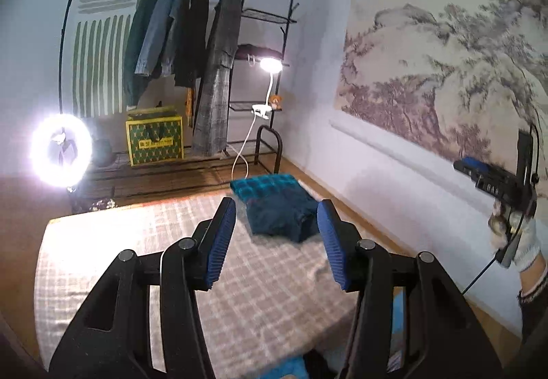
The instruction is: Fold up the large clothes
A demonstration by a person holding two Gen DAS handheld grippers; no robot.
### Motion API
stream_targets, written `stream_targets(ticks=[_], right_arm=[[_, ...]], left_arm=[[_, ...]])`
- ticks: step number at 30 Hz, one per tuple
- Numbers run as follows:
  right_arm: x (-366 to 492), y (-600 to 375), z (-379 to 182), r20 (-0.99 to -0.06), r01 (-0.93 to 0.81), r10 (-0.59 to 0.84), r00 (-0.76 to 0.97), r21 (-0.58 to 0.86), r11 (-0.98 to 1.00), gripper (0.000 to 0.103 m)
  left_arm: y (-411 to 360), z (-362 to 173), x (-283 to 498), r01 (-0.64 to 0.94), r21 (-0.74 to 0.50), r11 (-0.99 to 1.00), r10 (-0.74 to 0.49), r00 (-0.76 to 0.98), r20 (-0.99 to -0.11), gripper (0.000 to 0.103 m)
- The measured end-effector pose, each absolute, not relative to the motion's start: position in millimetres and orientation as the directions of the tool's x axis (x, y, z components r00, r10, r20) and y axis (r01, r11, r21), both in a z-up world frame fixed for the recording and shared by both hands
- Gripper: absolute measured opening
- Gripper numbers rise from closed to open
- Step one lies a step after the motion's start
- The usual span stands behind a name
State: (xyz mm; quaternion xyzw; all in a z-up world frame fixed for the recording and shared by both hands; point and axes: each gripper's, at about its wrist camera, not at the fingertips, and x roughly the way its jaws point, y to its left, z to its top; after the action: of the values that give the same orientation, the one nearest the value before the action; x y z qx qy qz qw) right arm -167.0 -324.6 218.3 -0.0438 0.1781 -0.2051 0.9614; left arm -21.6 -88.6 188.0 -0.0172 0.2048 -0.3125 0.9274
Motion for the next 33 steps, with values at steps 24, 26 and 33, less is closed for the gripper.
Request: stream_targets(ticks=[24, 26, 33], right_arm=[[-125, -237, 74, -0.422, 0.258, -0.272, 0.865, -0.089, 0.962, 0.058], [-110, -232, 69, -0.430, 0.246, -0.254, 0.866, -0.076, 0.966, 0.059], [-66, -214, 49, -0.438, 0.245, -0.241, 0.866, -0.048, 0.968, 0.066]], left_arm=[[-60, 50, -12, 0.477, -0.051, 0.877, -0.446, 0.771, -0.454, 0.059], [-61, 45, -5, 0.476, -0.051, 0.878, -0.445, 0.773, -0.452, 0.062], [-63, 33, 31, 0.450, -0.106, 0.887, -0.447, 0.777, -0.444, 0.067]])
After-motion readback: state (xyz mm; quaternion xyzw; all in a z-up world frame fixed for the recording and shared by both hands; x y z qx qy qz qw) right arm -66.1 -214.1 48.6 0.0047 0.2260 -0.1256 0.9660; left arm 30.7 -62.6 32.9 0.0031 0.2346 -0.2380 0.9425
